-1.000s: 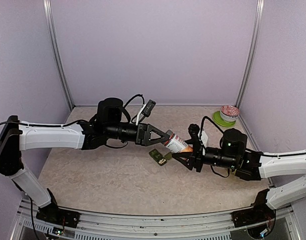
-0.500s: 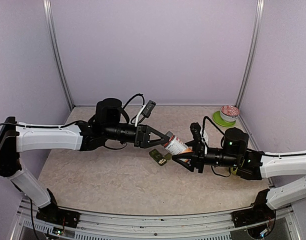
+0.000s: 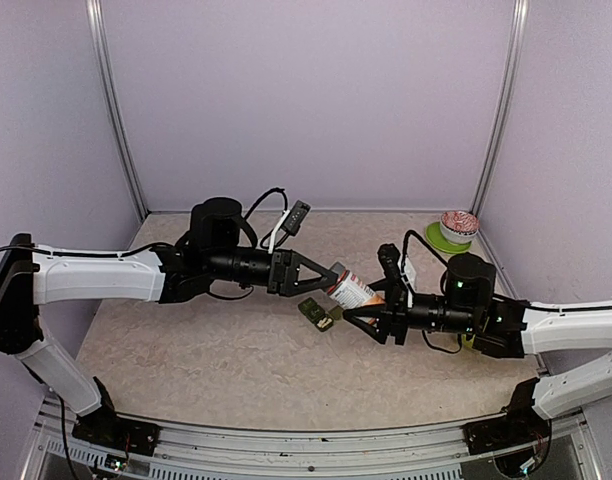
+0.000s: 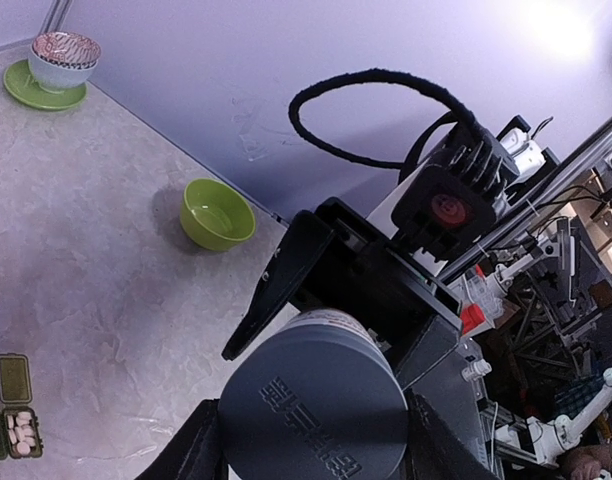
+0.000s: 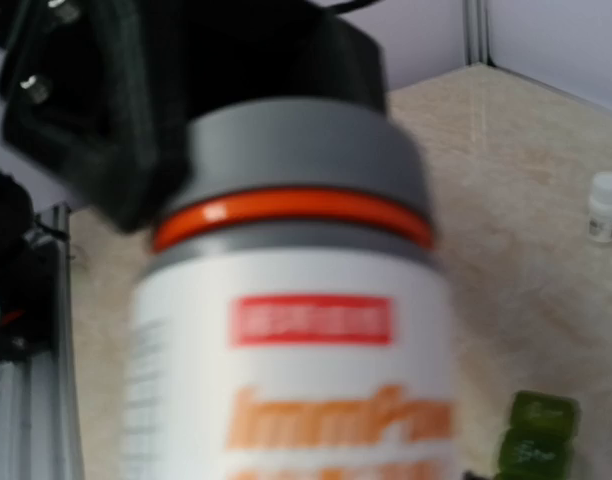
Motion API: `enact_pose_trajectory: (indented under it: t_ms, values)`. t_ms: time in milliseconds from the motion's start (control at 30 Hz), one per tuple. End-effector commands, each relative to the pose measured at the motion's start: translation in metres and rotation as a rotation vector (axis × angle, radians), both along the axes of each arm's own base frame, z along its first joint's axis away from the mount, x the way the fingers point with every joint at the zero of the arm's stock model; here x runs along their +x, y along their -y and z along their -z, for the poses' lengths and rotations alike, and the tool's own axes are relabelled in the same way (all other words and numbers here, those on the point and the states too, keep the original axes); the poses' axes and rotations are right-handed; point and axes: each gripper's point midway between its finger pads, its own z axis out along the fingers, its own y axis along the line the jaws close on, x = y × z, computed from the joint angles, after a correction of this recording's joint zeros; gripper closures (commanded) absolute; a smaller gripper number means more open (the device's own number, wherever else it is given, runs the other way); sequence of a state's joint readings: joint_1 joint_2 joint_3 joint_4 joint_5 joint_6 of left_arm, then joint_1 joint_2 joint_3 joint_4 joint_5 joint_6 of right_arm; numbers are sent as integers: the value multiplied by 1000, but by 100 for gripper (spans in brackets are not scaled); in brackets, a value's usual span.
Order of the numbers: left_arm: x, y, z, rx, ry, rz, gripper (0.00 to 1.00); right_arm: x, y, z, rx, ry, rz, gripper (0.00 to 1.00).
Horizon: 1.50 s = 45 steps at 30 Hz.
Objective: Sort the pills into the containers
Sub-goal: Pass from the right arm to the left, then place the pill bottle at the center of the board.
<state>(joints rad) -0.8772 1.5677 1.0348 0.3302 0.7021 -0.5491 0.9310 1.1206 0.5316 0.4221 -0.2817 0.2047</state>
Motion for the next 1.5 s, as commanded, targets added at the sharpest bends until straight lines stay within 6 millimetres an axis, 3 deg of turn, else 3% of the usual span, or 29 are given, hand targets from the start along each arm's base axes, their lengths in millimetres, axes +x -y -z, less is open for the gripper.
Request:
enact_pose_trajectory:
  t_ms: [0,67,100,133,167,333,567,867,1133,1467]
  values:
    - [-10,-4,-23,-64,76,45,91,10,-2,-14,7,18,42,29]
    - [-7,-6,-23,-58,73,28,91,11,-4,-12,0,19,37,23]
    - [-5,-6,-23,-56,70,19,91,12,-5,-11,-3,17,36,16]
    - [-4,-6,-23,-56,70,16,91,13,-6,-9,-7,14,37,3]
    - [-3,-7,-22,-54,67,12,91,13,-7,-9,-7,15,35,0]
    - [4,-10,-20,-34,63,-19,91,15,-5,-9,-12,26,50,0]
    - [34,-29,-3,66,70,-157,91,22,4,-12,-48,60,106,0]
    - [88,-80,32,230,75,-402,90,37,30,-14,-81,106,261,0]
    - [141,-136,75,445,93,-660,90,38,36,-6,-100,106,280,0]
    - [187,-203,103,652,117,-944,90,42,43,0,-121,109,313,0]
